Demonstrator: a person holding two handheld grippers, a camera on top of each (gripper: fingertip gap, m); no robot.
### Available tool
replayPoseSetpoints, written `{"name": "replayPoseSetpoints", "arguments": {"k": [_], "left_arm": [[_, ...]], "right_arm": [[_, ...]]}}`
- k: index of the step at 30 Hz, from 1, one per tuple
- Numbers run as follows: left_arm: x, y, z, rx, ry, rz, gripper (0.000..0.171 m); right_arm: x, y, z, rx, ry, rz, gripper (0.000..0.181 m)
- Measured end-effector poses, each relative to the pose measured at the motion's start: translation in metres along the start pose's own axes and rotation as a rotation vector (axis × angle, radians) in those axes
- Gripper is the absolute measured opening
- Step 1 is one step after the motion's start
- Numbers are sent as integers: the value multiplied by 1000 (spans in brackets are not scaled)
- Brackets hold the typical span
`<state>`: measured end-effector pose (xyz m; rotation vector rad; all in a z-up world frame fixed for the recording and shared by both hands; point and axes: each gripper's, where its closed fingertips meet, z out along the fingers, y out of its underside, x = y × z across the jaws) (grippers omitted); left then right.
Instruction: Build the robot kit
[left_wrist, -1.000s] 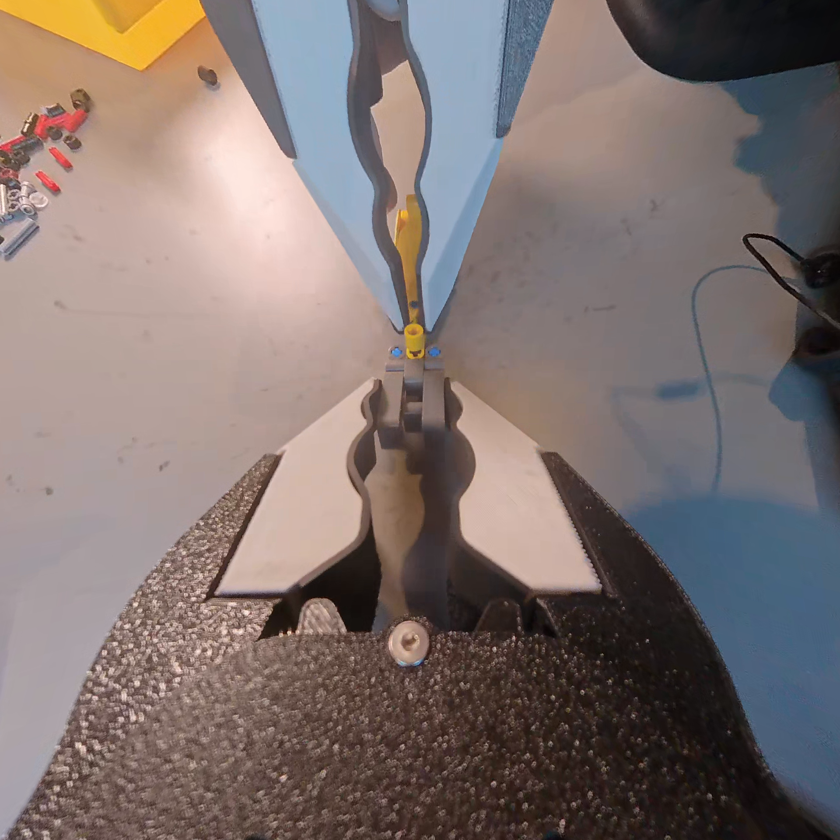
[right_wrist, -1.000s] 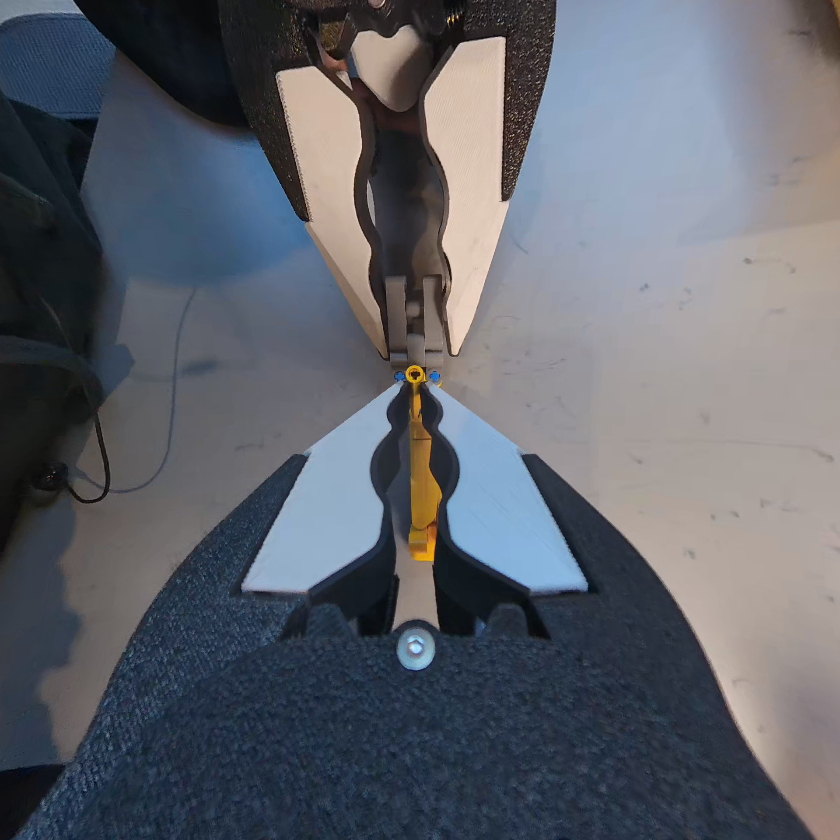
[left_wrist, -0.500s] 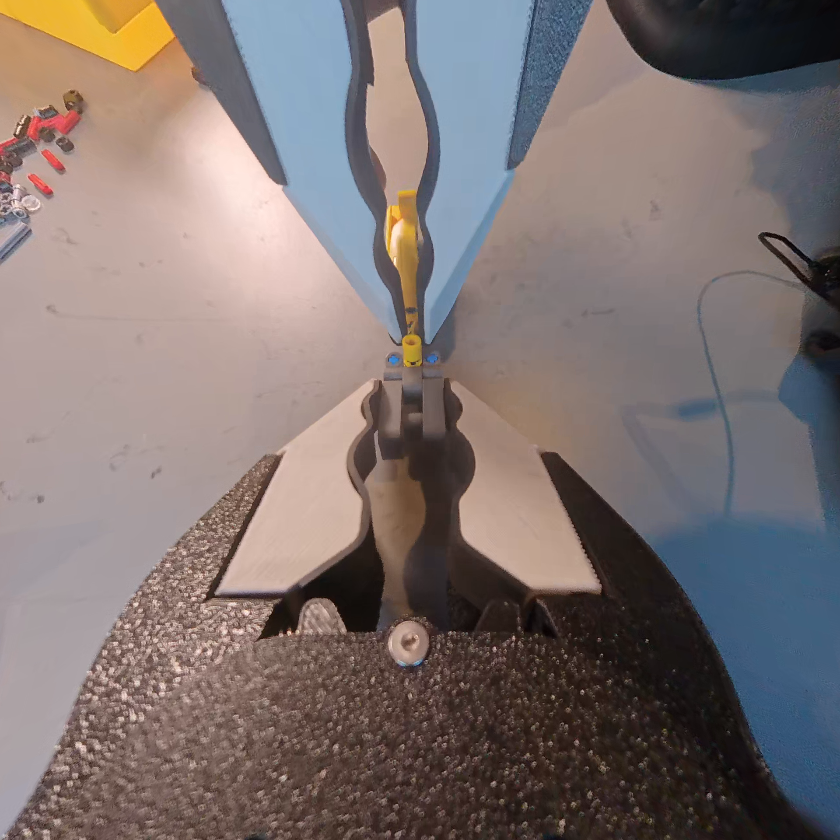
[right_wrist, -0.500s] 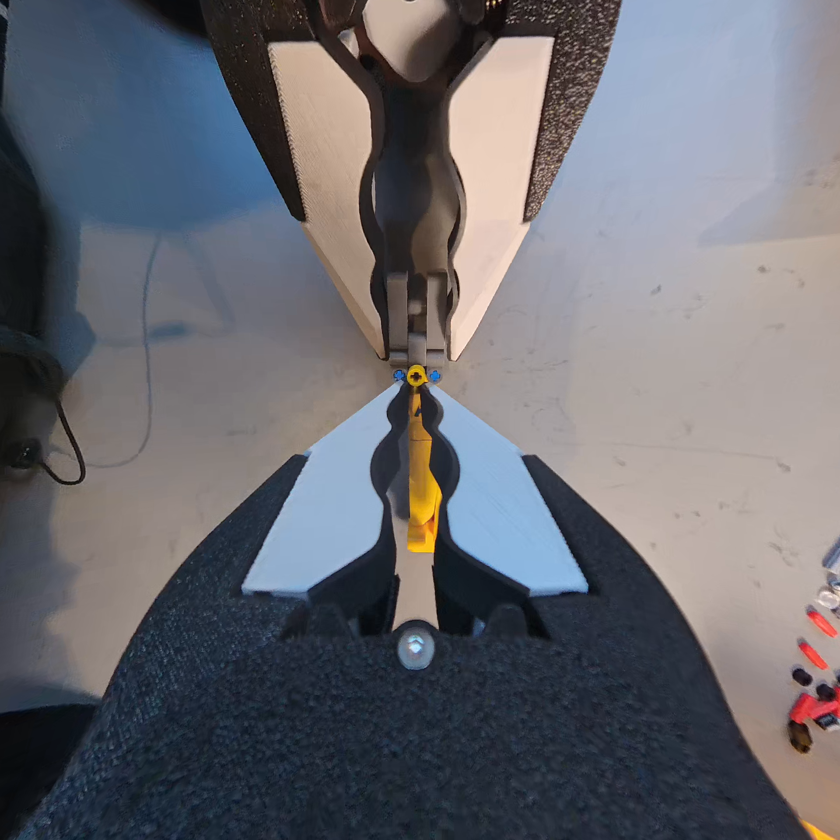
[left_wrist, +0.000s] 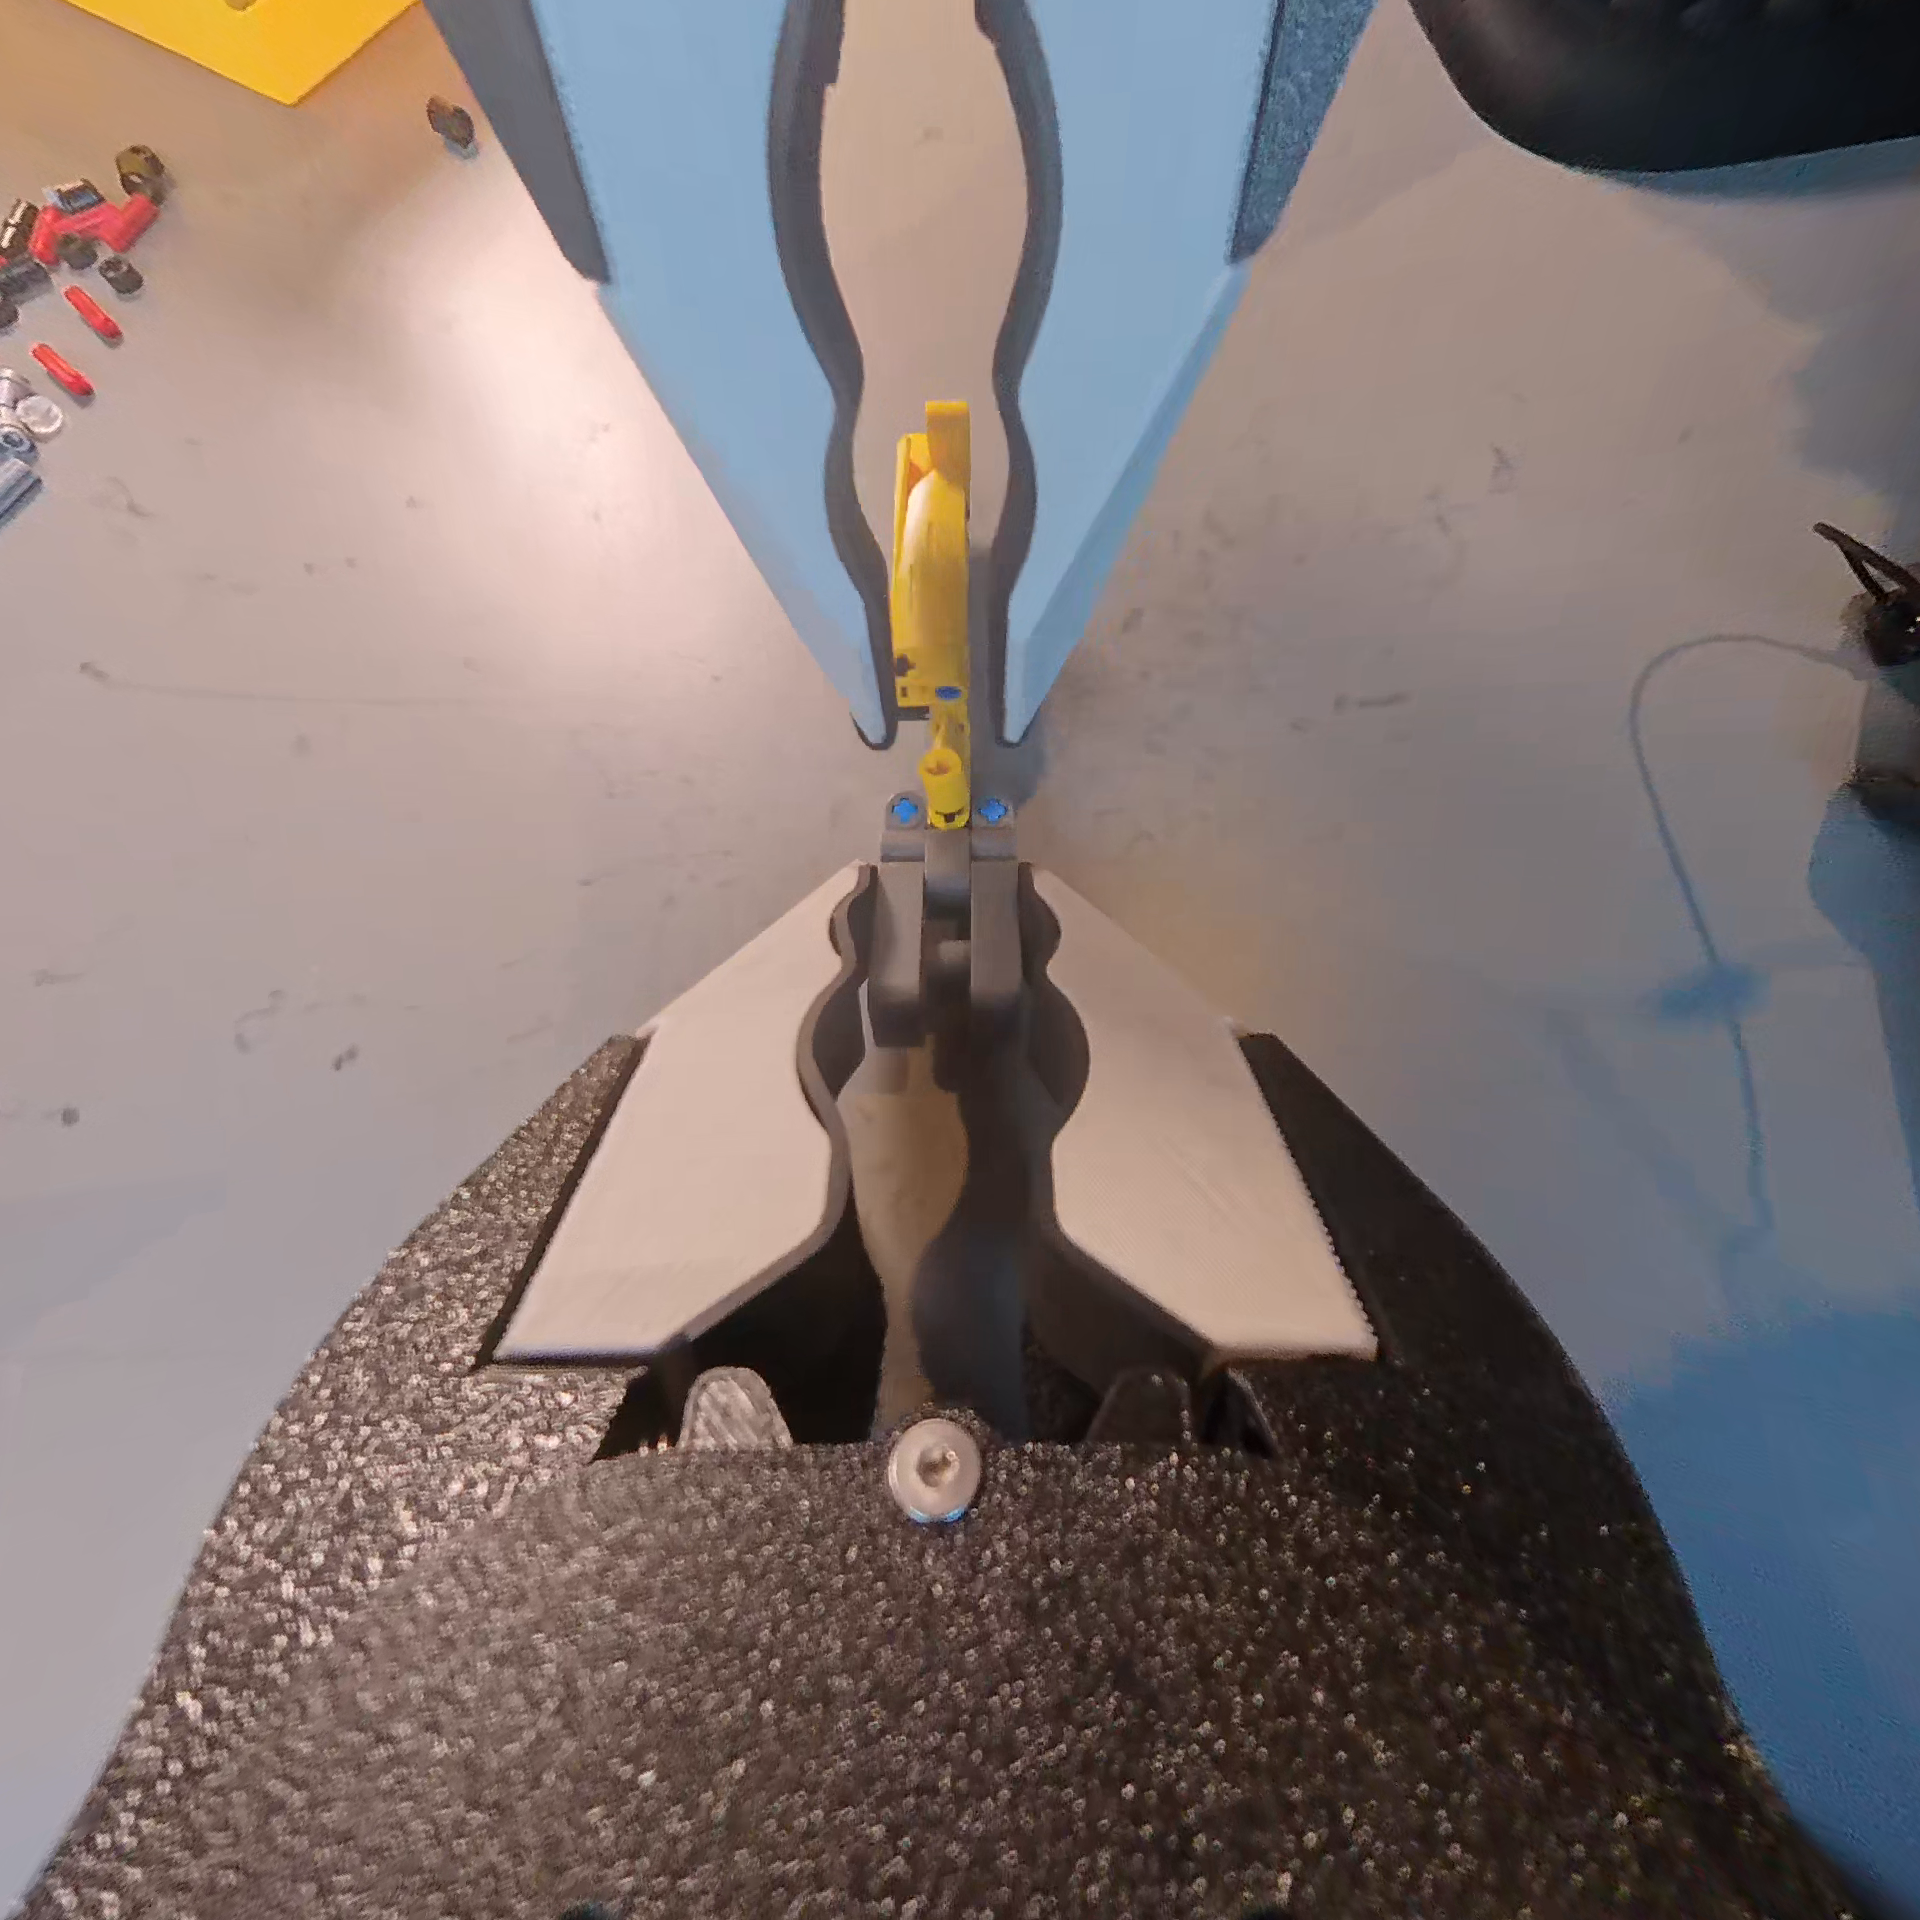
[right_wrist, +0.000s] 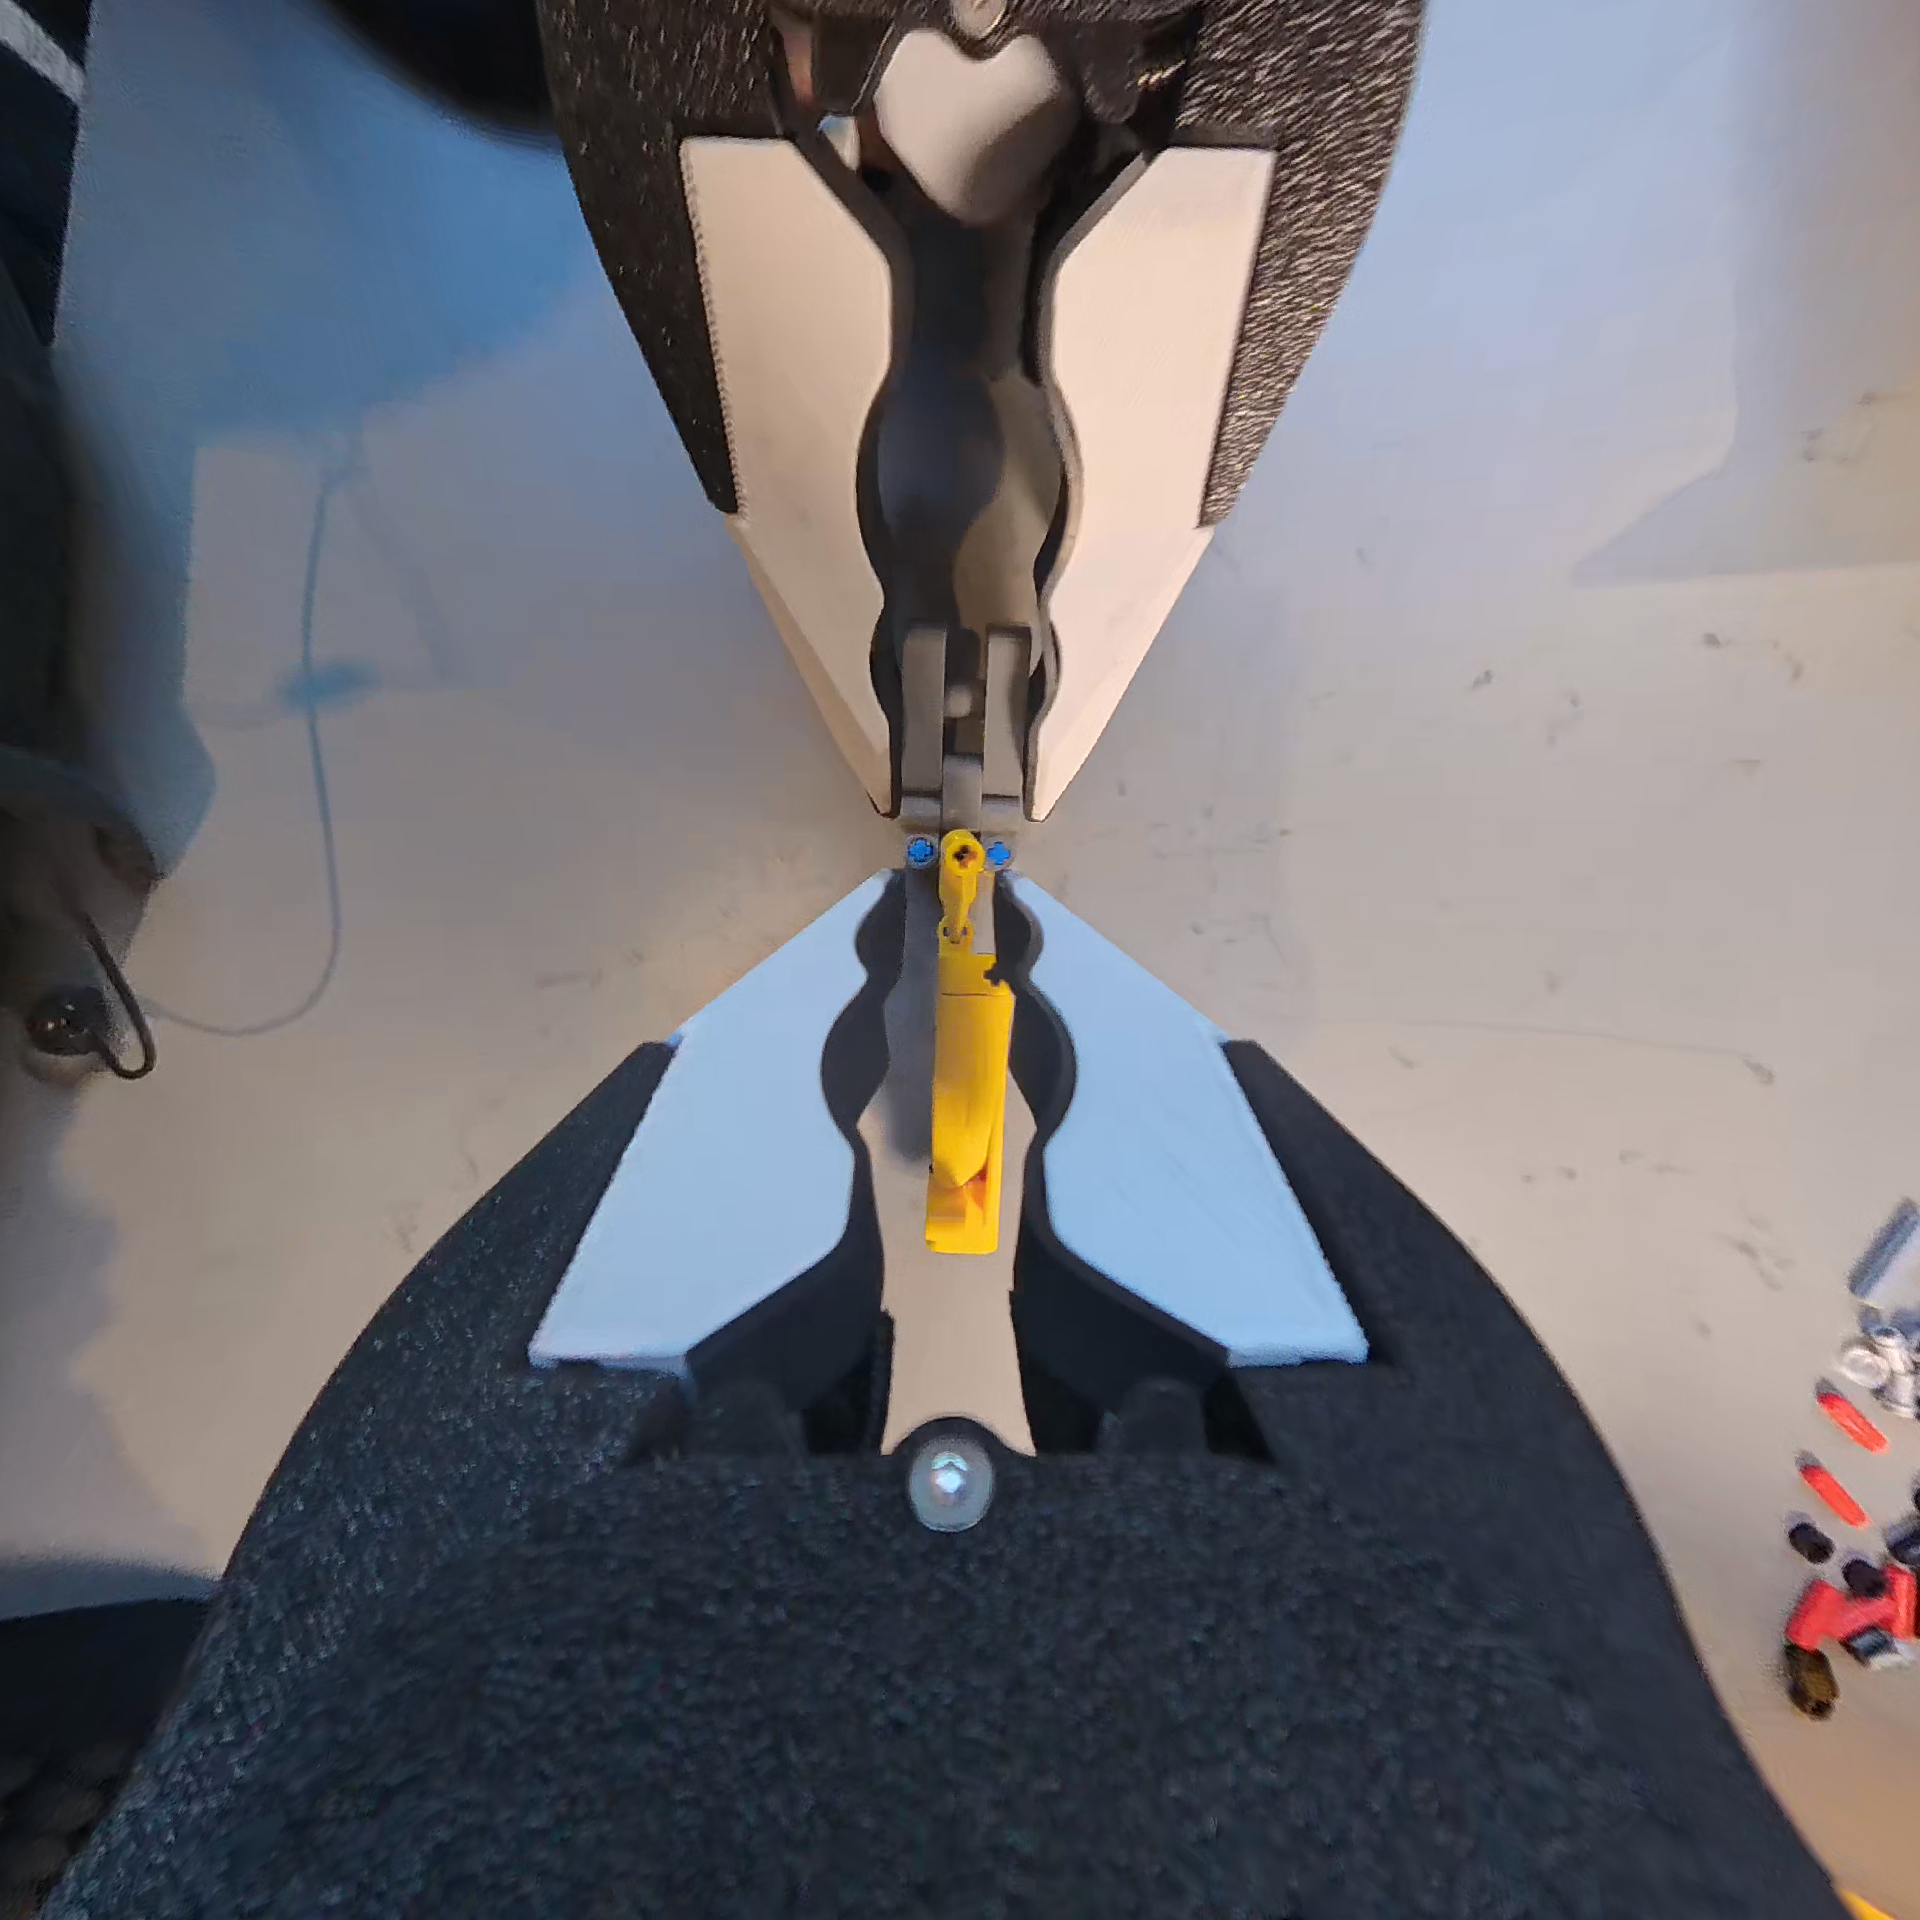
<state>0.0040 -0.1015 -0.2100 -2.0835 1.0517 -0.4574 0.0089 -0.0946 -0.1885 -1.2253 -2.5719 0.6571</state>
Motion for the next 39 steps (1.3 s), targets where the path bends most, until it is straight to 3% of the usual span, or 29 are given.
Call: {"name": "replayPoseSetpoints", "arguments": {"k": [10, 18, 35, 39], "left_arm": [[2, 0, 1, -7, 5, 11, 25], [4, -2, 0, -5, 10, 9, 25], [4, -1, 0, -15, 7, -14, 25], [4, -2, 0, -1, 21, -15, 25]], "right_arm": [[-1, -5, 6, 35, -23, 15, 7], [-4, -4, 8, -120, -7, -86, 6], [-6, 2, 9, 56, -30, 88, 6], [-6, 2, 10, 28, -18, 89, 6]]}}
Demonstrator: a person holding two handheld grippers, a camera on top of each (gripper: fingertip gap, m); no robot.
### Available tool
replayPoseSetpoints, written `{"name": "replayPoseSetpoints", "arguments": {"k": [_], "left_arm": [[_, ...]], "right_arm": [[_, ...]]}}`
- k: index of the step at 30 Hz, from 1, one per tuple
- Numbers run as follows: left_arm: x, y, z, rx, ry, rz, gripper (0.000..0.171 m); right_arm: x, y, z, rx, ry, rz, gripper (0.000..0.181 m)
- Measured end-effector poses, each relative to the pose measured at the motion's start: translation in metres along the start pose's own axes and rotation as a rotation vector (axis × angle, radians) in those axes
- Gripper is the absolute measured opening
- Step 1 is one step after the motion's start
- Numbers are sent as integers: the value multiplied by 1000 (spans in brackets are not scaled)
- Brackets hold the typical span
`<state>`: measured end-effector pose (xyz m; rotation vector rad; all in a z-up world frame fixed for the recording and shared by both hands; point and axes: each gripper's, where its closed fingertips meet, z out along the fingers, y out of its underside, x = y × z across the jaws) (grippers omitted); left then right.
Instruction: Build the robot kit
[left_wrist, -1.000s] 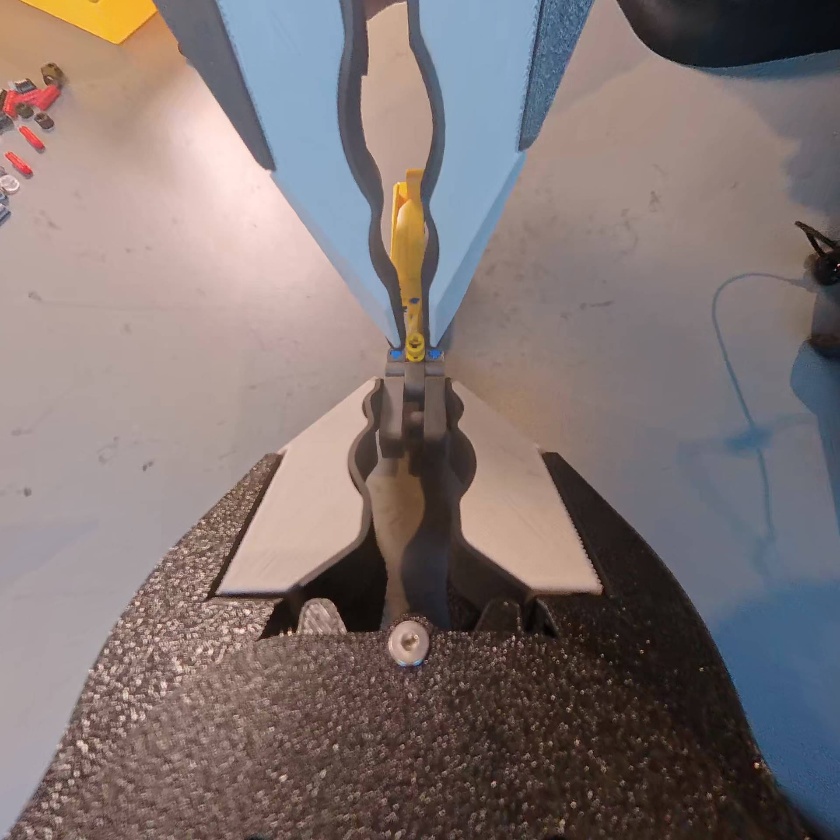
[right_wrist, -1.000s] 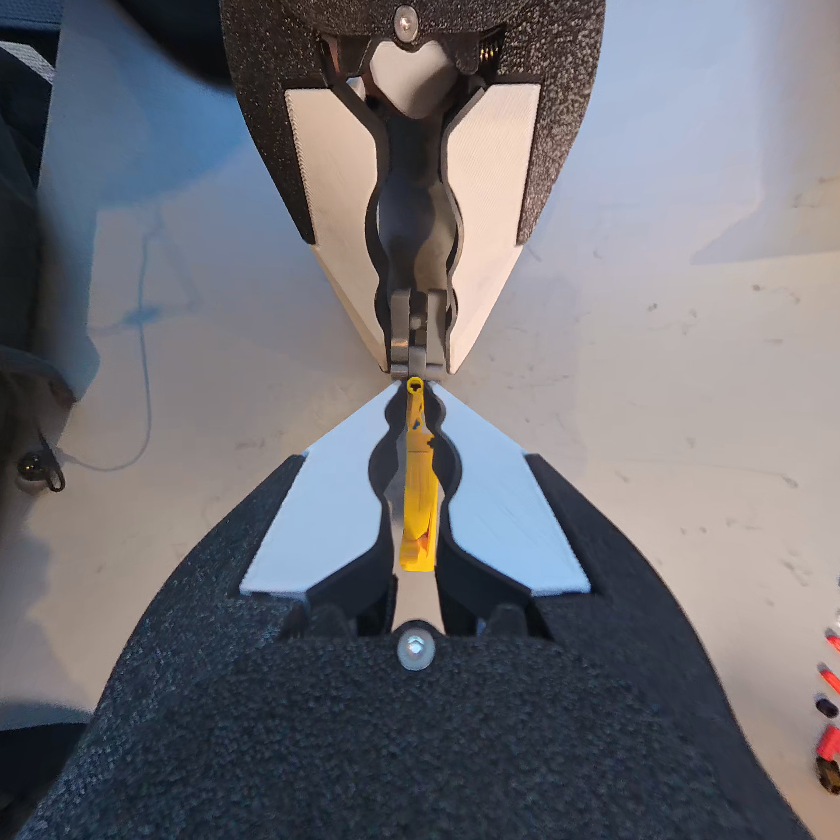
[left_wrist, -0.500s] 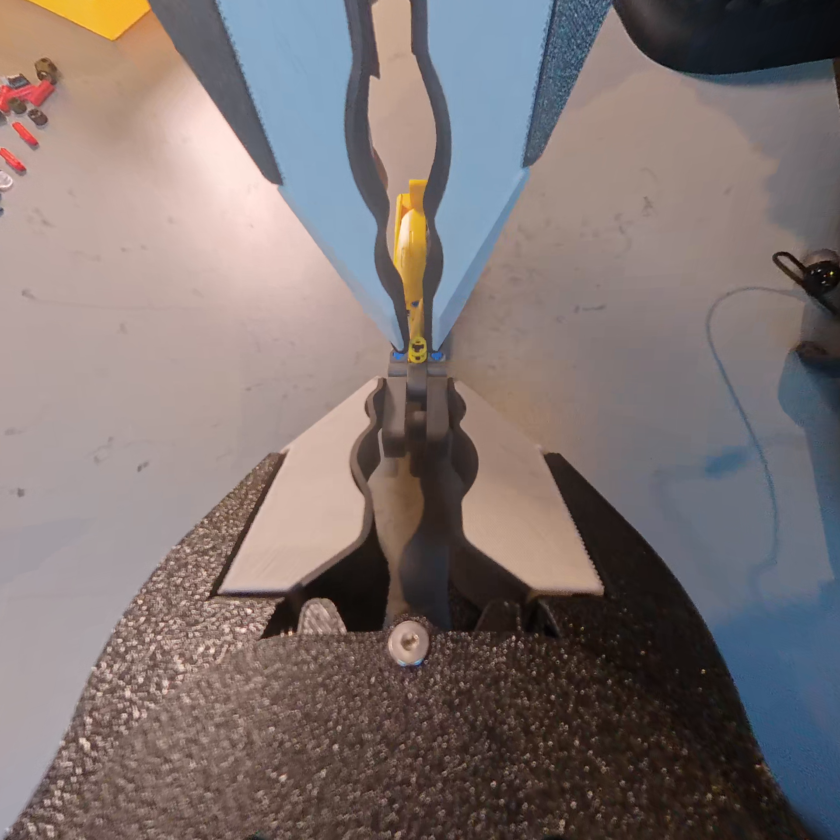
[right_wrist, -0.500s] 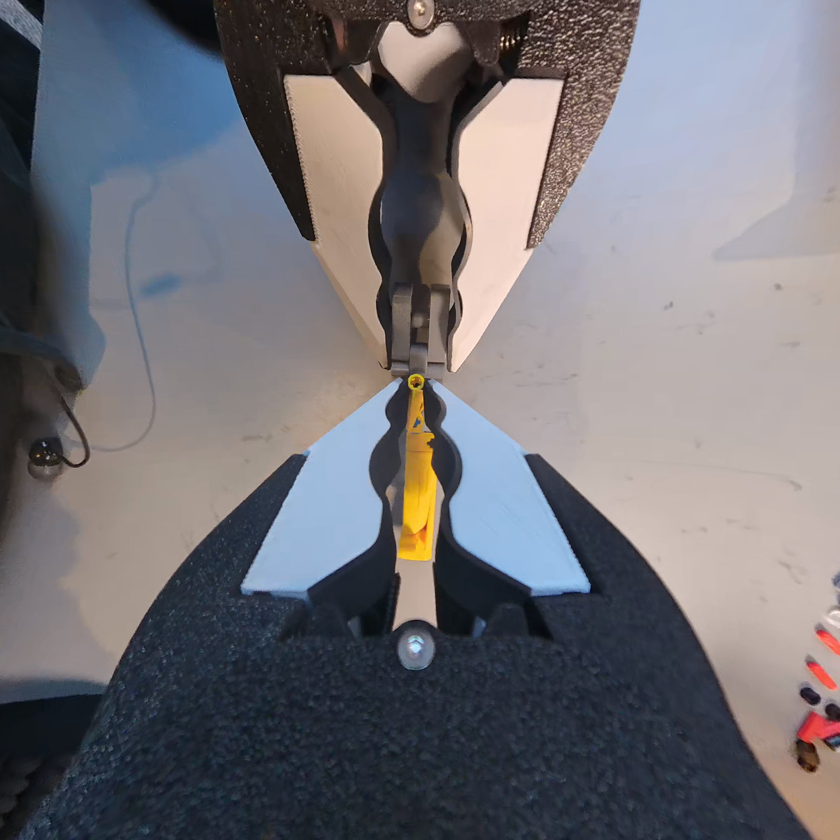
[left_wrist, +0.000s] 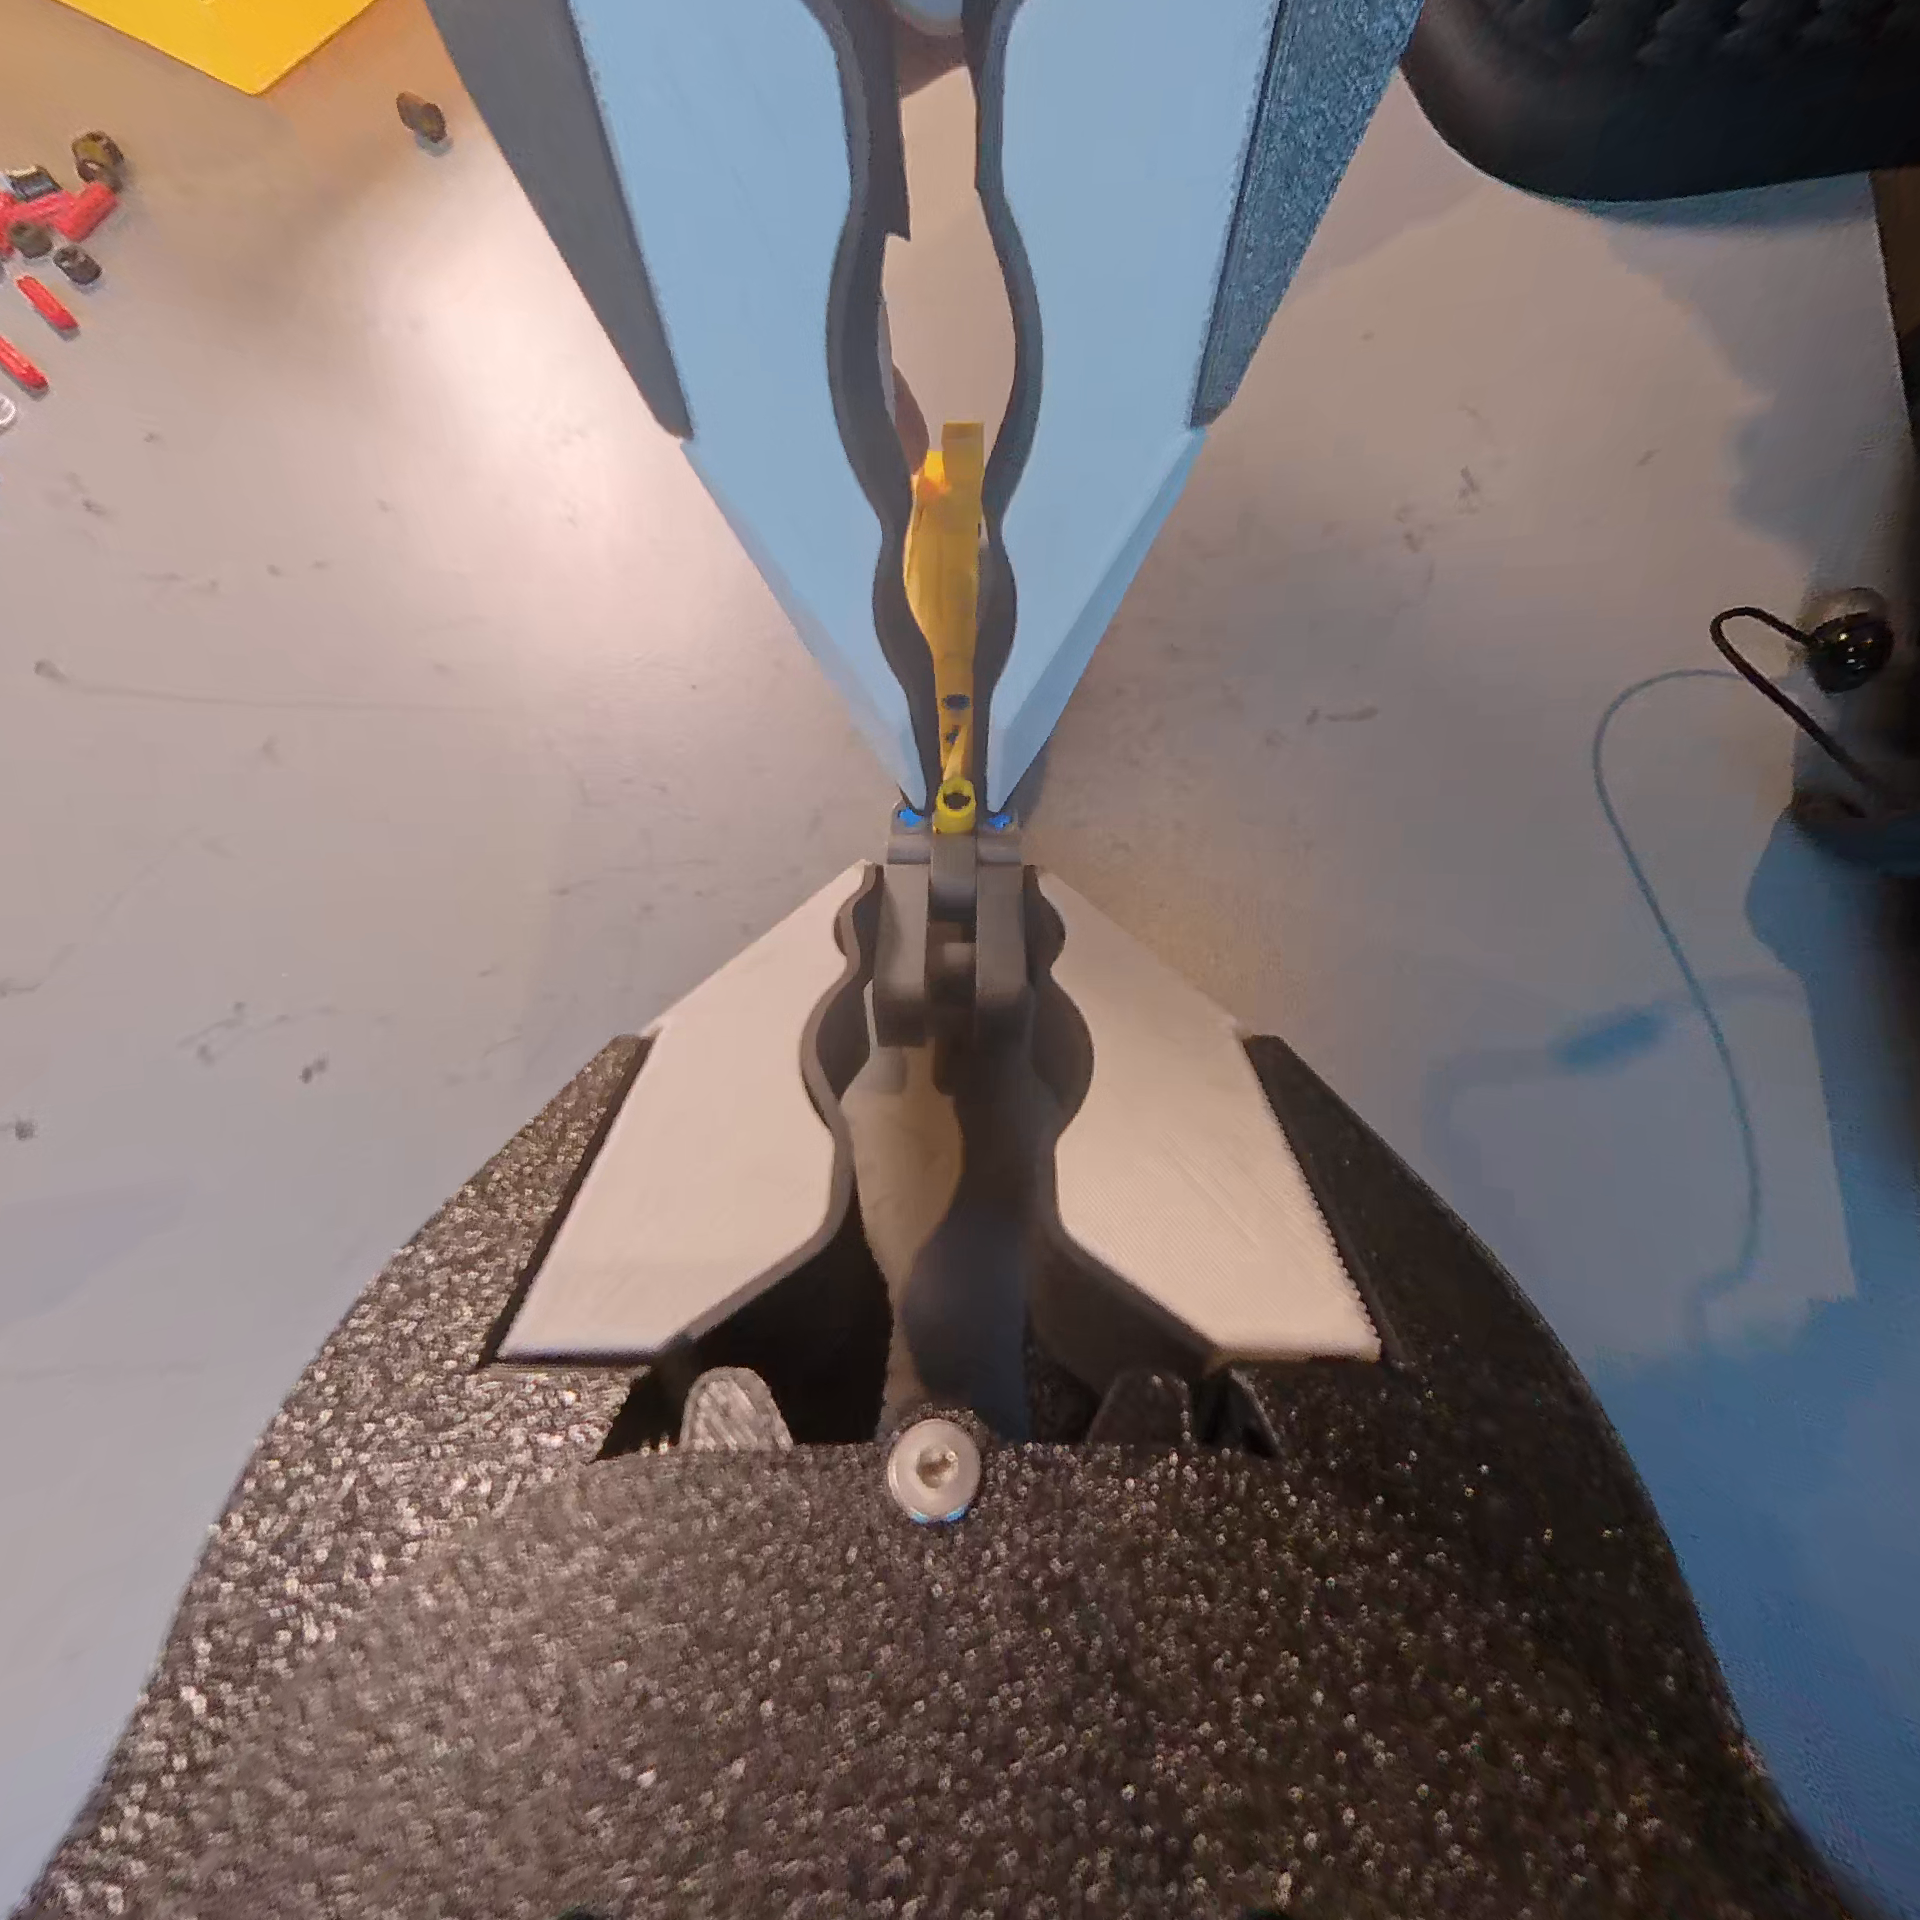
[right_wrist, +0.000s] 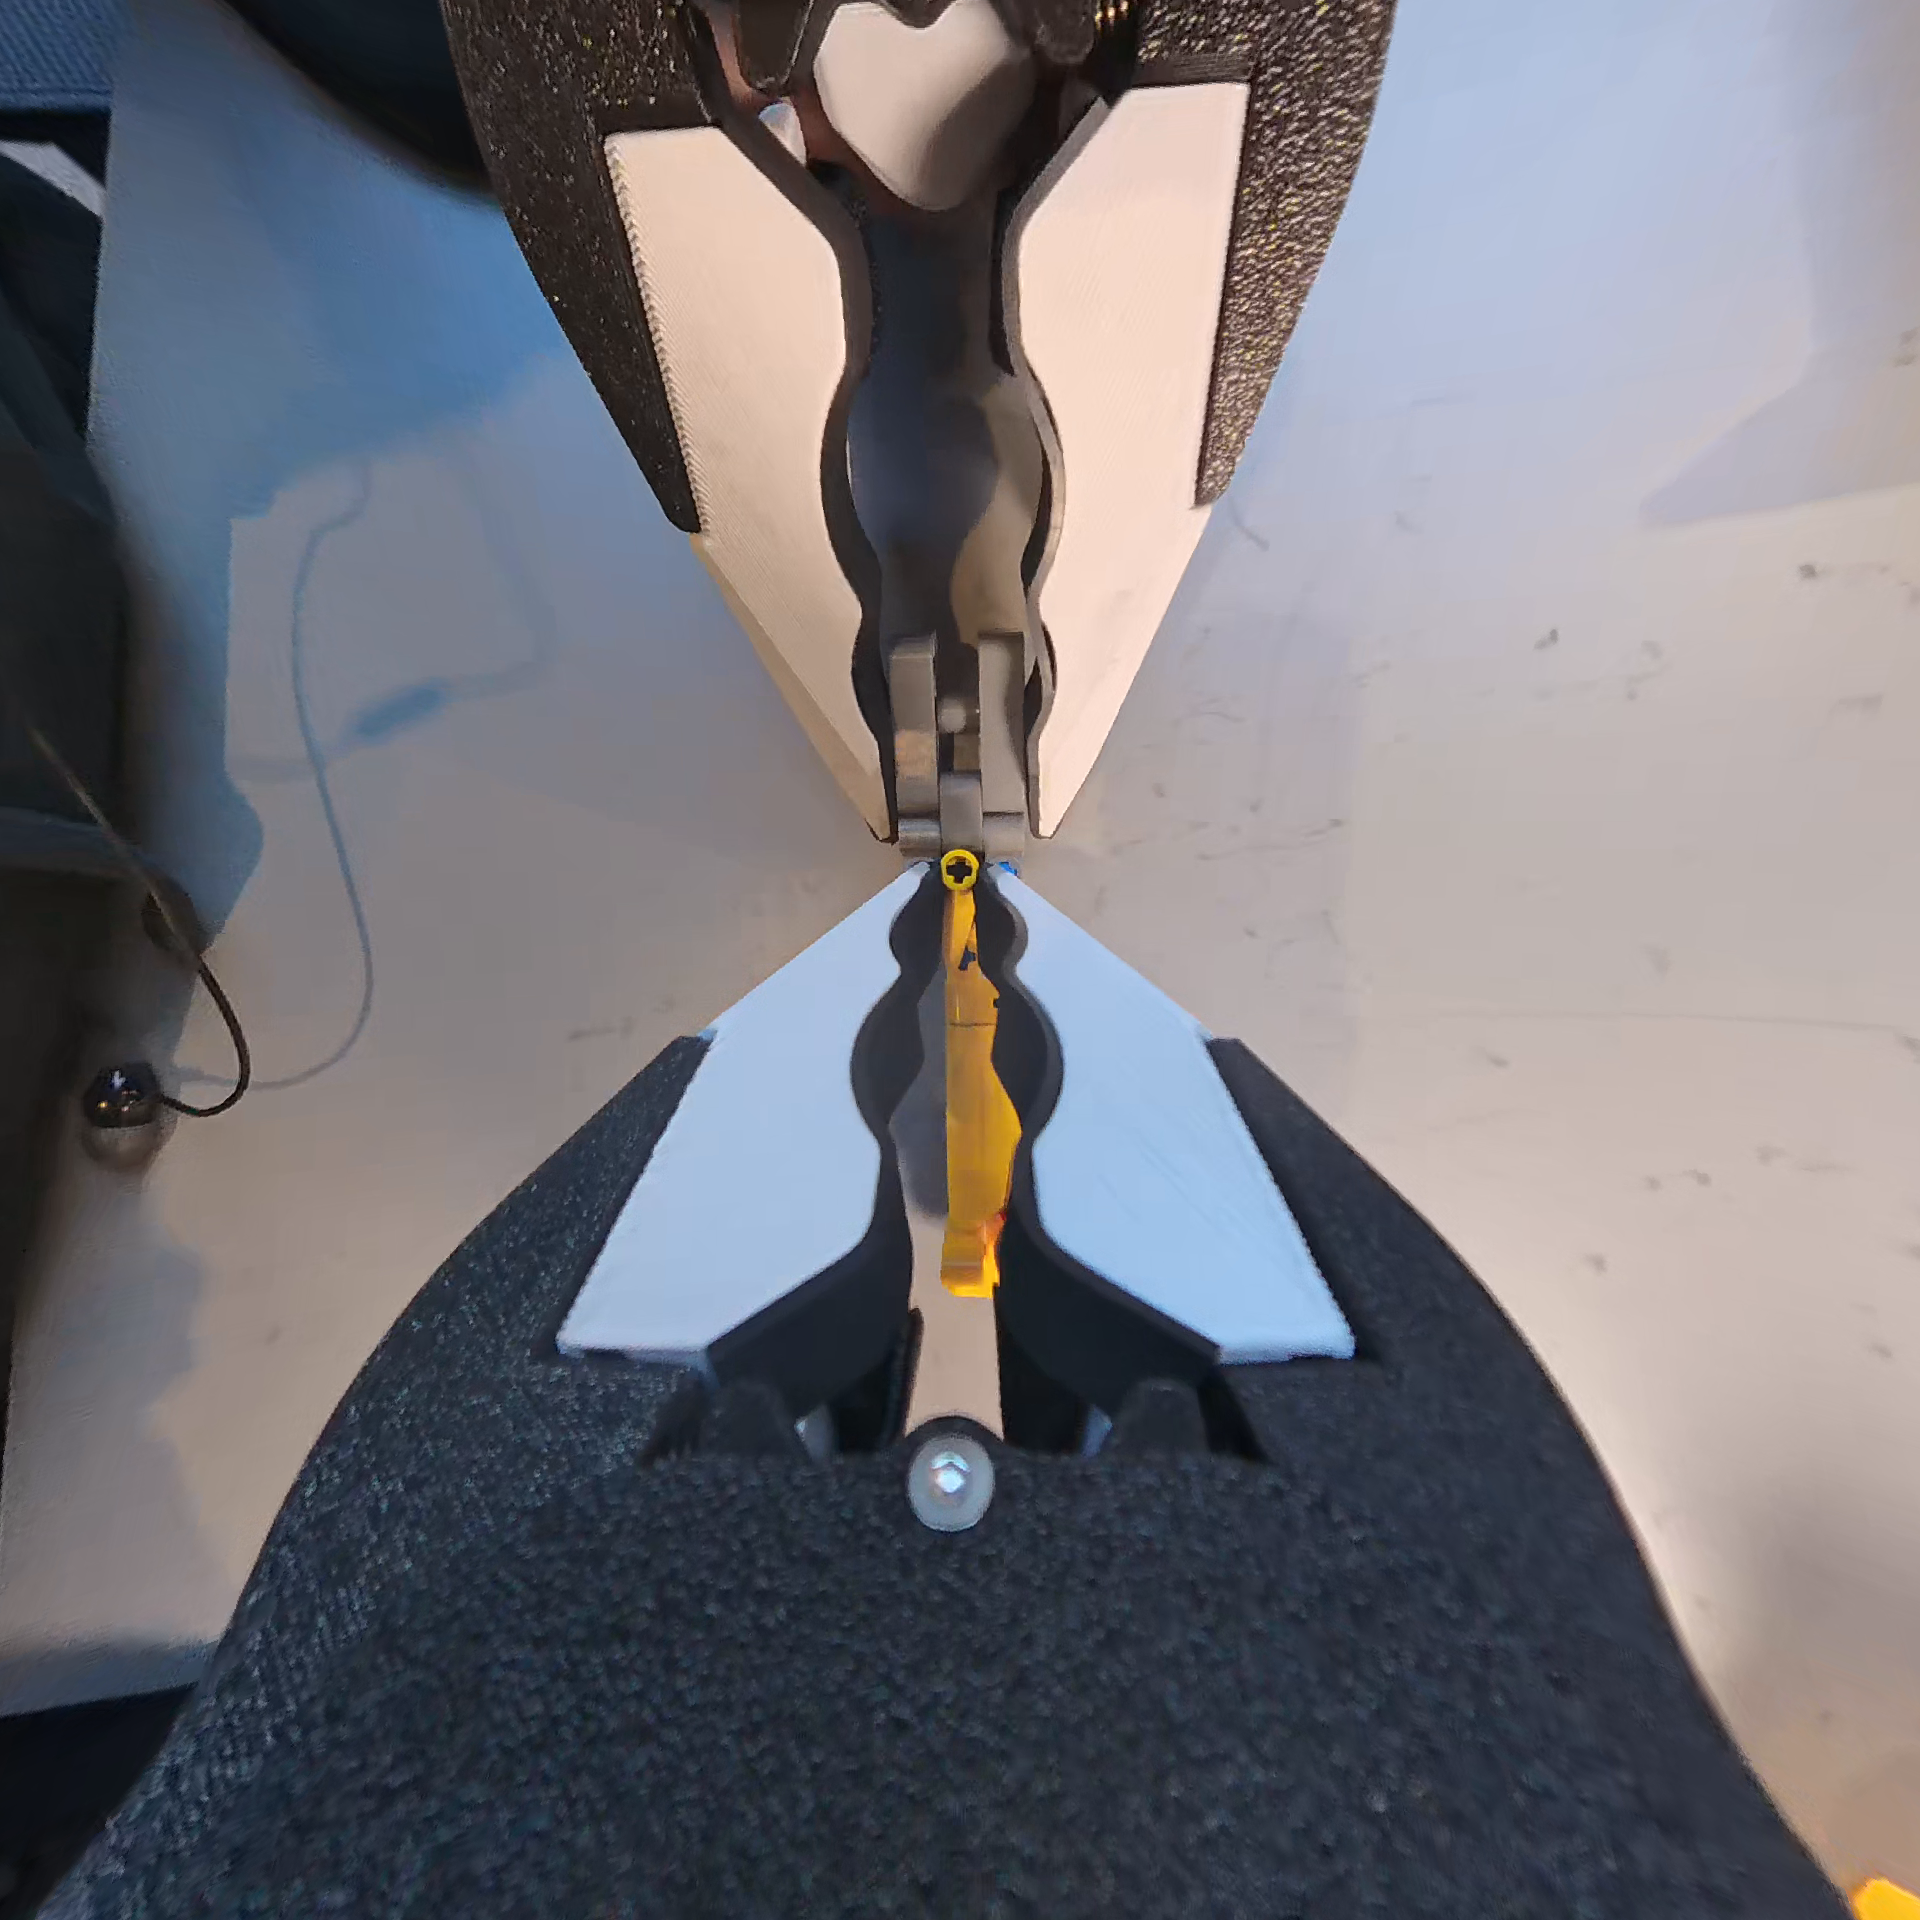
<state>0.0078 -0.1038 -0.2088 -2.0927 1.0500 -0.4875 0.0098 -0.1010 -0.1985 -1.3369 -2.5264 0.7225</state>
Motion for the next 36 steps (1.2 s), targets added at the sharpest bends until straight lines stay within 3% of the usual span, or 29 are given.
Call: {"name": "replayPoseSetpoints", "arguments": {"k": [5, 9, 14, 16, 21, 27, 36], "left_arm": [[0, -1, 0, 14, 8, -3, 25], [0, 0, 0, 13, 6, 4, 25], [-1, 4, 0, -8, -1, 17, 25], [-3, 5, -1, -9, -11, 17, 25], [-3, 5, -2, 0, -3, 20, 26], [-4, 1, -2, 17, -14, 48, 25], [-6, -7, -2, 52, -40, 85, 25]], "right_arm": [[0, 2, 1, -104, -59, -75, 6], [-1, 1, 2, -96, -91, -67, 6], [2, -2, 1, 18, 17, -118, 10], [-3, -5, -10, 107, 11, -74, 33], [3, 13, -38, 258, 138, -2, 45], [10, 46, -27, 304, 226, 61, 45], [17, 20, -17, 288, 243, -52, 35]]}}
